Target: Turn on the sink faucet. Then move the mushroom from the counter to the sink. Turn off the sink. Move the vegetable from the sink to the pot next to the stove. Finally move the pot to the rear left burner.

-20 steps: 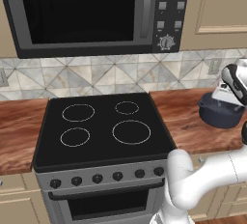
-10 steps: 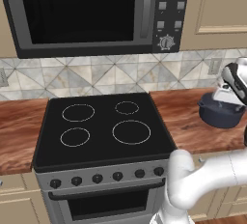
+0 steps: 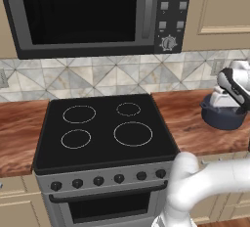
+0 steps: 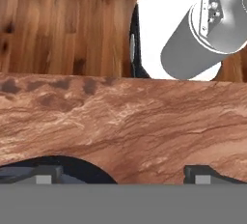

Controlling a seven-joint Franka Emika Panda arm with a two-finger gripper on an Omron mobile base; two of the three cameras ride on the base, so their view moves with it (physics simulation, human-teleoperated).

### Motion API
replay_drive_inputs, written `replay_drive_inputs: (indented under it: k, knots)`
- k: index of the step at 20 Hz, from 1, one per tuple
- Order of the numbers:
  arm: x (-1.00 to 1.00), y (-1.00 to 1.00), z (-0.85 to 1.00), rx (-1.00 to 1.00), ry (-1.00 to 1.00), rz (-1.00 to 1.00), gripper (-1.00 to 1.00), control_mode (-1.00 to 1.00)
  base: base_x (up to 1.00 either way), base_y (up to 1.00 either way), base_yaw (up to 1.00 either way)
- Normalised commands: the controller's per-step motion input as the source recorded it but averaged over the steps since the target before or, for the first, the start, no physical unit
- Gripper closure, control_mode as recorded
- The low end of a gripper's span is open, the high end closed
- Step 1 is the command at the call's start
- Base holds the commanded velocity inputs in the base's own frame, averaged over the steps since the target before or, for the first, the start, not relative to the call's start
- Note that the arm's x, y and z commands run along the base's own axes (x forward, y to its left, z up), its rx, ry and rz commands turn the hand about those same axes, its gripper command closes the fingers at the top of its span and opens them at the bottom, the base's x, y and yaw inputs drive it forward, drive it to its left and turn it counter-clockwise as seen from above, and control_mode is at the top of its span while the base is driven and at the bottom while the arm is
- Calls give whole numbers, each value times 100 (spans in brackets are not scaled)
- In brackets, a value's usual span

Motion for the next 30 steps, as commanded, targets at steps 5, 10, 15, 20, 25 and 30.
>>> replay_drive_inputs:
  k: [5,10,15,20,25,30]
  knots:
    - [0,4,0,0,-4,36,-100,-100,0,0,0]
    - [2,0,-4,0,-3,34,-100,-100,0,0,0]
    - [7,0,-12,0,-2,33,-100,-100,0,0,0]
    - [19,0,-11,0,-4,30,-100,-100,0,0,0]
    - [24,-21,0,3,-9,21,-100,-100,0,0,0]
    - [9,-33,-1,4,-9,17,-100,-100,0,0,0]
